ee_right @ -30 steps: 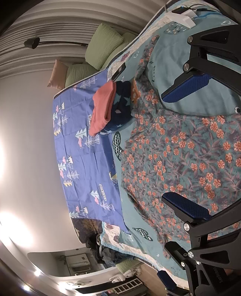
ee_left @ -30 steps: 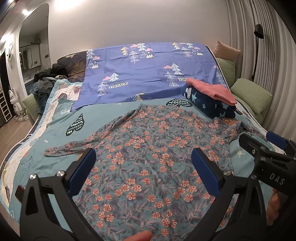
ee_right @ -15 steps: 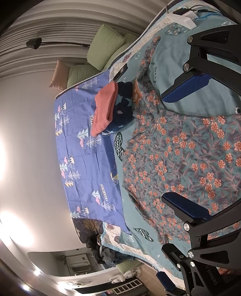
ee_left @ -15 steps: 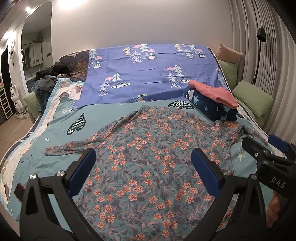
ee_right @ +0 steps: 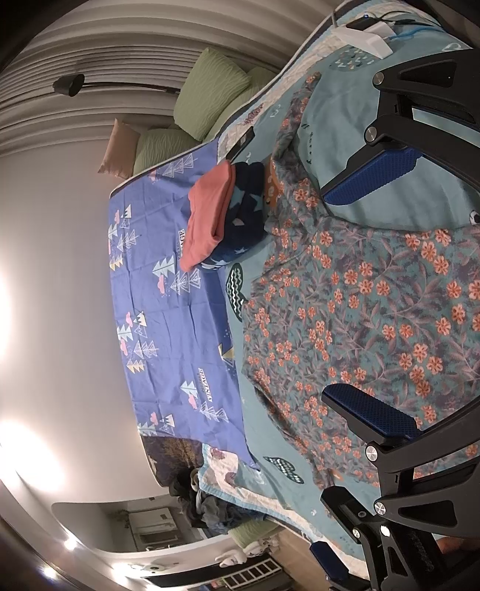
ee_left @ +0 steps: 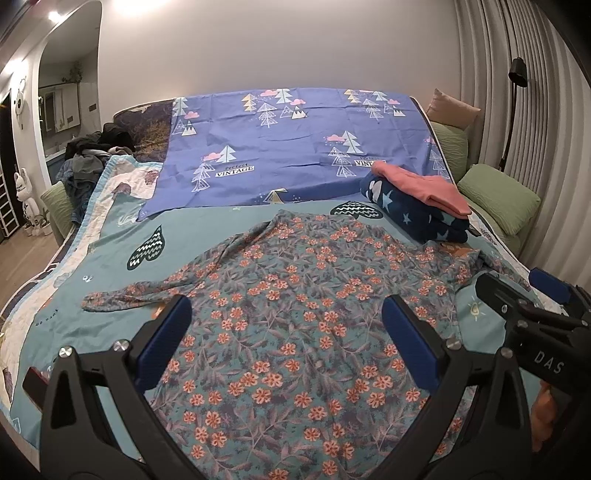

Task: Fold small clothes

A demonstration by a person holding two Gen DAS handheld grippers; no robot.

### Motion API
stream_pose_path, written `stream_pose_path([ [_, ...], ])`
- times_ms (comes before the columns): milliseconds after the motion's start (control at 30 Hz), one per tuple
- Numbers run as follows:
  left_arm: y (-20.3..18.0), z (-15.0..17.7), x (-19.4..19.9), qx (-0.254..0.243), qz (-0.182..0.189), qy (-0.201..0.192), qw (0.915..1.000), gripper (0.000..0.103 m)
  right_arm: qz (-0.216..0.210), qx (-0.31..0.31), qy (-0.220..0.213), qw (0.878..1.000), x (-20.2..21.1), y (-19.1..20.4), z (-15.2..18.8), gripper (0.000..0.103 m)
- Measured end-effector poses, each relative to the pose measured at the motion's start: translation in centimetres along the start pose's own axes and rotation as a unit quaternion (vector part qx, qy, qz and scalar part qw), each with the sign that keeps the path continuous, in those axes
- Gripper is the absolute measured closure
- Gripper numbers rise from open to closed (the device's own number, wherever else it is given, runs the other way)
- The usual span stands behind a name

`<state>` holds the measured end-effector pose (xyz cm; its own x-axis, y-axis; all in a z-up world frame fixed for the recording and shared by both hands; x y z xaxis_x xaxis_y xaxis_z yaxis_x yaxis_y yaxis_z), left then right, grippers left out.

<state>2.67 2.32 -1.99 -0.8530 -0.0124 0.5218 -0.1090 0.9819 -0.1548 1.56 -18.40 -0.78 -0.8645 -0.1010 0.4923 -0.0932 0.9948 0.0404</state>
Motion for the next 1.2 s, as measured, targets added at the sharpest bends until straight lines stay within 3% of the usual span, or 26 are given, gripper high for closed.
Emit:
stream_pose_path([
  [500,1.0,-0.3,-1.3,0.004,0.012,0.006,0.9999,0.001,-0.001,0.011,0.009,1.000,-1.6,1.0,-0.7,0.004],
  [767,4.9,-0.3,-5.5,0.055,0.022,0.059,0.9965,0.002,-0.011,0.025,0.036,0.999,-4.7,1.1,-1.1,0.004],
  [833,7.0,-0.2,-7.3,0.074,0.017,0.081,0.9938,0.010,-0.012,0.029,0.042,0.999,-5.5,1.1,-1.1,0.004],
  [900,10.3,0.0,-9.4,0.108,0.010,0.106,0.9884,0.017,-0.011,0.039,0.047,0.998,-6.4,1.2,-1.0,0.010],
  [1033,17.4,0.5,-13.0,0.172,-0.039,0.123,0.9767,0.024,-0.023,0.061,0.065,0.996,-8.5,1.7,-1.0,0.020],
  [1200,27.2,1.3,-17.8,0.270,-0.091,0.137,0.9487,0.031,-0.026,0.079,0.089,0.993,-11.8,2.4,-0.9,0.023],
])
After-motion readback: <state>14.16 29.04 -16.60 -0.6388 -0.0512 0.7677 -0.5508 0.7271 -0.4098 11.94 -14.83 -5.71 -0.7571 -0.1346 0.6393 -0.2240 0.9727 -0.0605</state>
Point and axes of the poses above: each gripper's, at about its wrist camera, not at the fingertips, and x roughly against the way its jaws point, y to its left, z to its underside, the point moved 2 cm from there along -x, roughly the way its jaws point, and after that the axes turned 13 degrees about x, right-handed, at the moved point
